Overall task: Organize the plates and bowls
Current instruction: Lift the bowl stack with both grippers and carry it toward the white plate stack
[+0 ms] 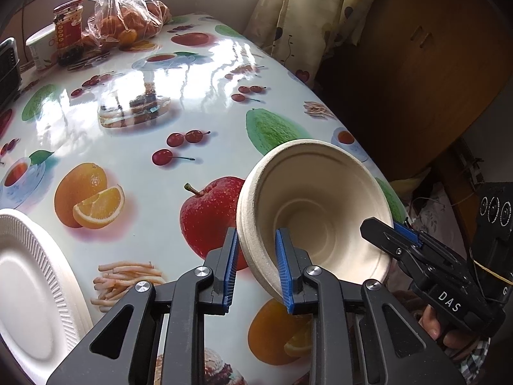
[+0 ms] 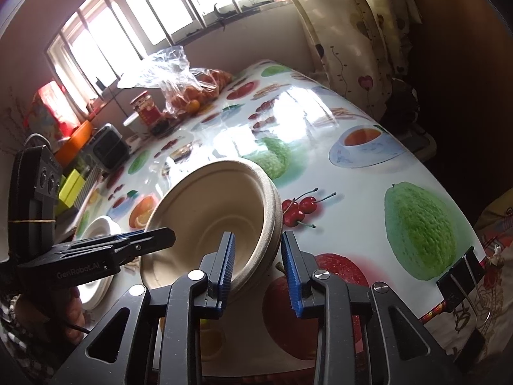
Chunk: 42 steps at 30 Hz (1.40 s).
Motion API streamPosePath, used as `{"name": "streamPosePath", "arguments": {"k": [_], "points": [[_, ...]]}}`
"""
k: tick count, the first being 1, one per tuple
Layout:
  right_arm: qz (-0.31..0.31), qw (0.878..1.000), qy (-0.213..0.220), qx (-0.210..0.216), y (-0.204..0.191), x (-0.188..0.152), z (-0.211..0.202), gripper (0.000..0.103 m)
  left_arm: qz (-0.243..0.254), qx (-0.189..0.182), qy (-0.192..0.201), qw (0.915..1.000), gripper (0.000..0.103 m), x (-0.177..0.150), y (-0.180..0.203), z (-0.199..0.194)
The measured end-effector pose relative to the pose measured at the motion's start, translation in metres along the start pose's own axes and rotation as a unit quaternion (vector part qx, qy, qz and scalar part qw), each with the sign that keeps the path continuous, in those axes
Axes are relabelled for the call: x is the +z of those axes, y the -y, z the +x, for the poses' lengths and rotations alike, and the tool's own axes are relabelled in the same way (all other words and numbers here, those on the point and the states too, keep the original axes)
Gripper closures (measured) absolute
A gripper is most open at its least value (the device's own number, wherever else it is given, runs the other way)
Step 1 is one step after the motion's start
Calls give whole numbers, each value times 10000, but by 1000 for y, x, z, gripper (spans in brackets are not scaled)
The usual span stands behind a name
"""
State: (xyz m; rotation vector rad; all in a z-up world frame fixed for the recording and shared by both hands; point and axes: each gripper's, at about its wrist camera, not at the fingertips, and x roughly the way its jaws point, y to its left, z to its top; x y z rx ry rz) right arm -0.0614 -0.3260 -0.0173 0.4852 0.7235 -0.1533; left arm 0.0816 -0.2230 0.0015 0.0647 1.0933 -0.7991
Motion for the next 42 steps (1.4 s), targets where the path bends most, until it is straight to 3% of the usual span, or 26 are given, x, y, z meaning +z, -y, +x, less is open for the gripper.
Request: {"name": "streamPosePath", "arguments": {"k": [14,21,42], "points": [[19,10000,-4,-4,2,1,0,76,14,19,9,10000,79,0,1,0],[17,10000,18,-41,6,5,0,82,24,74,54,10000,79,1,1,-2],[5,10000,63,40,0,10,-7,82,-53,139,125,9998,79,1,0,-11]]}}
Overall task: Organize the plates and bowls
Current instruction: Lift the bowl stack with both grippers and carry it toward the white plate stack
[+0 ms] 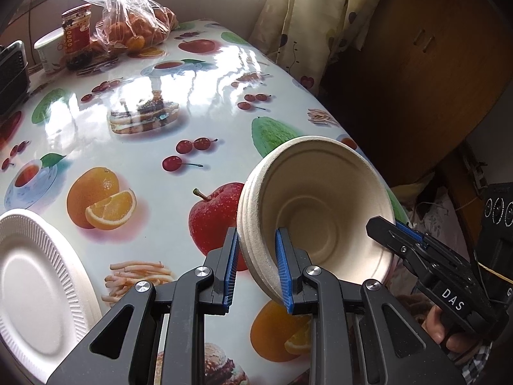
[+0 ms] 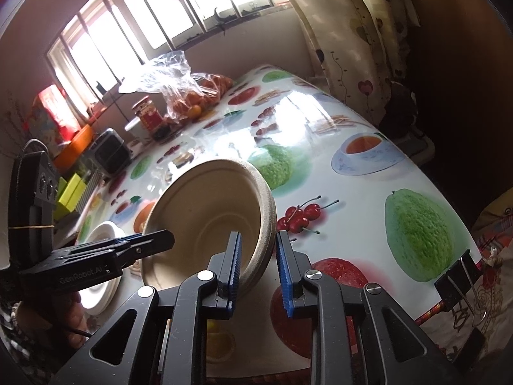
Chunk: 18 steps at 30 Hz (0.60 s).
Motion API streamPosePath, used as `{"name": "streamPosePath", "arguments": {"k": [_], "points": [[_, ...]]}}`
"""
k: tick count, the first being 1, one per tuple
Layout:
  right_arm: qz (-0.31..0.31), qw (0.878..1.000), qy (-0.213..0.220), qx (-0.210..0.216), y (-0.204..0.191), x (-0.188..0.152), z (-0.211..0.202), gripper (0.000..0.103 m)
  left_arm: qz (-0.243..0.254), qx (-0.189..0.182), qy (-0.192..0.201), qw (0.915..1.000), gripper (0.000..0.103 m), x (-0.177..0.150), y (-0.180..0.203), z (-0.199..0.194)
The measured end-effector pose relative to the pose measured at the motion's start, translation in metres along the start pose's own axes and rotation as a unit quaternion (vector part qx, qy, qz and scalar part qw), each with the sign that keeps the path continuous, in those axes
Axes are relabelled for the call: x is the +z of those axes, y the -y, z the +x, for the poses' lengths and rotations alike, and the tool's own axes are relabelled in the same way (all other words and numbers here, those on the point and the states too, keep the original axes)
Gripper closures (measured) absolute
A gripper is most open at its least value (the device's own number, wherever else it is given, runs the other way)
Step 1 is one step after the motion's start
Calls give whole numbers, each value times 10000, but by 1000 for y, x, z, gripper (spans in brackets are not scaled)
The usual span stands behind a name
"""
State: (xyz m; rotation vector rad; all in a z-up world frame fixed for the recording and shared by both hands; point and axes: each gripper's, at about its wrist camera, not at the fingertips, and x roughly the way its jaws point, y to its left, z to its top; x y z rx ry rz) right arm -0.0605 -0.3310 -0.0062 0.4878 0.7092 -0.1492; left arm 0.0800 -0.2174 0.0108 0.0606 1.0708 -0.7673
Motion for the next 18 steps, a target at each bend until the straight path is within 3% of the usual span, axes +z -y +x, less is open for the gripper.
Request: {"name": "streamPosePath", "arguments": {"k": [18], "points": [[-508,9981,-30,342,-54,5,5,82,-337,331,355,9983,79,-10,-34,-45]]}}
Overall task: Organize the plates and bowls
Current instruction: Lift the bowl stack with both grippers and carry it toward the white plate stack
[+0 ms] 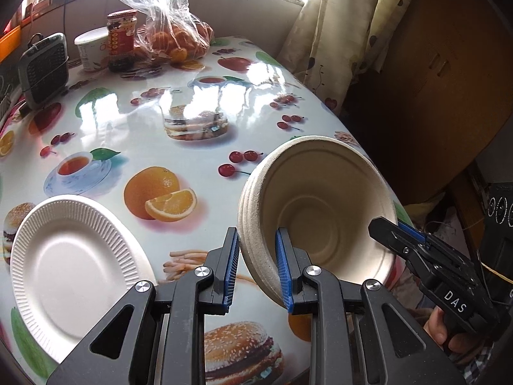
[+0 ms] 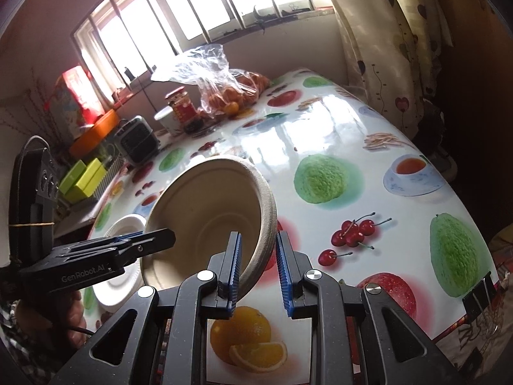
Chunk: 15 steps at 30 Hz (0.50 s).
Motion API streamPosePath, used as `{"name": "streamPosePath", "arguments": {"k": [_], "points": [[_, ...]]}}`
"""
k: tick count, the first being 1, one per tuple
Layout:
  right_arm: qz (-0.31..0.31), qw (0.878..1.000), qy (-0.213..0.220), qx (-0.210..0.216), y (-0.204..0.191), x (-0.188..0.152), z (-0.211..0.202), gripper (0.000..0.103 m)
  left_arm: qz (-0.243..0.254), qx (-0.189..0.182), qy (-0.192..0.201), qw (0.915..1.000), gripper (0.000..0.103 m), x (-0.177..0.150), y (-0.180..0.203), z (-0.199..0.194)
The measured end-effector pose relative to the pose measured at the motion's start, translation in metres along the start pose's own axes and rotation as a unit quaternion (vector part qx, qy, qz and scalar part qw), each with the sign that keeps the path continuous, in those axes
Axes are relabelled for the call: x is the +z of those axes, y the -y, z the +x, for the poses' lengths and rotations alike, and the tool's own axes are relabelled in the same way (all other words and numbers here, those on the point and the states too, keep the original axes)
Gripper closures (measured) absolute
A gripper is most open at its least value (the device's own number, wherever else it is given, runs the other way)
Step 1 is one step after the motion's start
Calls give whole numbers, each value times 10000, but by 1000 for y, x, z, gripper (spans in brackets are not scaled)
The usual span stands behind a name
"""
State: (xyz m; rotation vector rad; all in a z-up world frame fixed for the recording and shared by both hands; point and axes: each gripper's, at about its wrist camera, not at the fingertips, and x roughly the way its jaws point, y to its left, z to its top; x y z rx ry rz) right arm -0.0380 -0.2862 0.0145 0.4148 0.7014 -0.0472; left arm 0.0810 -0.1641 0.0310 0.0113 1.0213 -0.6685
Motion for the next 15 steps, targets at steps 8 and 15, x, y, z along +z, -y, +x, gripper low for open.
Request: {"name": "streamPosePath", "arguments": {"k": [8,15], "points": [[-217,9996,-28,150,-22,2,6,82,-153,126,143,9997,79,-4,-19,-17],[-345,9990,-75,259,-39,1,13,82,-259,235,213,9992,79,-8,-31,-27]]}}
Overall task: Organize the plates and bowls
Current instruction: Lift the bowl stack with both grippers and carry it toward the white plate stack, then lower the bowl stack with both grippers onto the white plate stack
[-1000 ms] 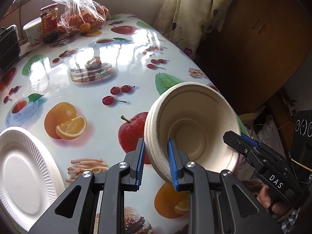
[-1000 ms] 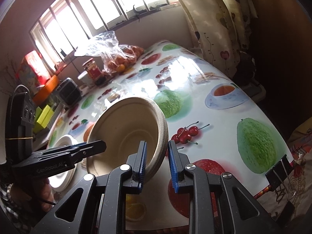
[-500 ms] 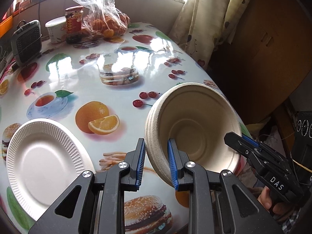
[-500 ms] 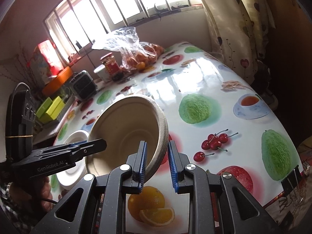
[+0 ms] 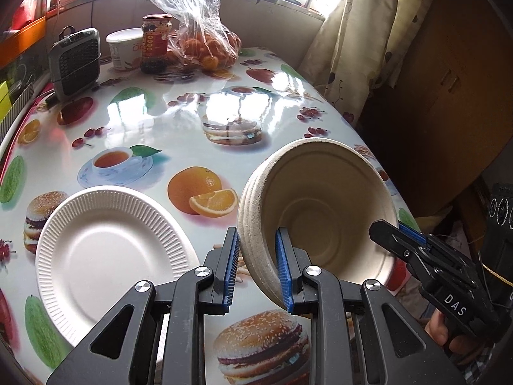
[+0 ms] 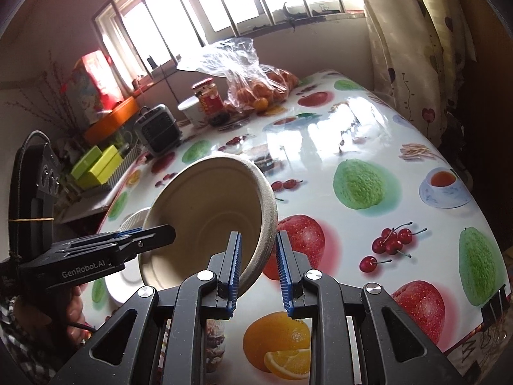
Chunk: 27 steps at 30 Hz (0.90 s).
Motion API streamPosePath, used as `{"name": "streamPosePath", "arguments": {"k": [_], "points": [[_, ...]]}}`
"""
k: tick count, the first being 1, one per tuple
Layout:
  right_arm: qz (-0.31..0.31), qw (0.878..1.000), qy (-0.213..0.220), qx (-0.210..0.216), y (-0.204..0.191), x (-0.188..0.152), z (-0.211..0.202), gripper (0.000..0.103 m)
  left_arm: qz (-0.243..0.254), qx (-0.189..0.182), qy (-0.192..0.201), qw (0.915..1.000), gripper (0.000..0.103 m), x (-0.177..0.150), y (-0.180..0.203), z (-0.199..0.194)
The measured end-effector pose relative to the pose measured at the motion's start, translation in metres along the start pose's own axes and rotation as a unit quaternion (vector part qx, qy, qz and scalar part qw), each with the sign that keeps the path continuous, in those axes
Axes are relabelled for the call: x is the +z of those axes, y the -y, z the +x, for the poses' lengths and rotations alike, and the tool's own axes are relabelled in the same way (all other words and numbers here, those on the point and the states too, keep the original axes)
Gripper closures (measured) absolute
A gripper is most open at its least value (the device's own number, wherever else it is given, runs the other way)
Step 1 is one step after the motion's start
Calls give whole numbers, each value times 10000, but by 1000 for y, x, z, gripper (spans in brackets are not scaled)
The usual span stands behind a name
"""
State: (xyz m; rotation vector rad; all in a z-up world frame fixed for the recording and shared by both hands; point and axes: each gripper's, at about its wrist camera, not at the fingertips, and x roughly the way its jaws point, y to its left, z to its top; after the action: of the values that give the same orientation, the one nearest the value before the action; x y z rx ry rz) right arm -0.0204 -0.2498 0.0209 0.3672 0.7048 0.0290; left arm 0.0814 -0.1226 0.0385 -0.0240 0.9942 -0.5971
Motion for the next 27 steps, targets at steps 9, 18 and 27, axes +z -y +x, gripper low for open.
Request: {"name": "streamPosePath", "arguments": {"k": [9,18,27], "points": [[-171,9997,-72,157,-17,1,9,82,-149,145,135,9997,79,-5,-17,-14],[-359,9987,-145,335,-38,1,18,82,-327,310,235,9987,79,-12,-37,-28],[-537,9970,-245,499,-61,-1,30,82,-510,464,331,9971,79,-18,-57,-40]]}}
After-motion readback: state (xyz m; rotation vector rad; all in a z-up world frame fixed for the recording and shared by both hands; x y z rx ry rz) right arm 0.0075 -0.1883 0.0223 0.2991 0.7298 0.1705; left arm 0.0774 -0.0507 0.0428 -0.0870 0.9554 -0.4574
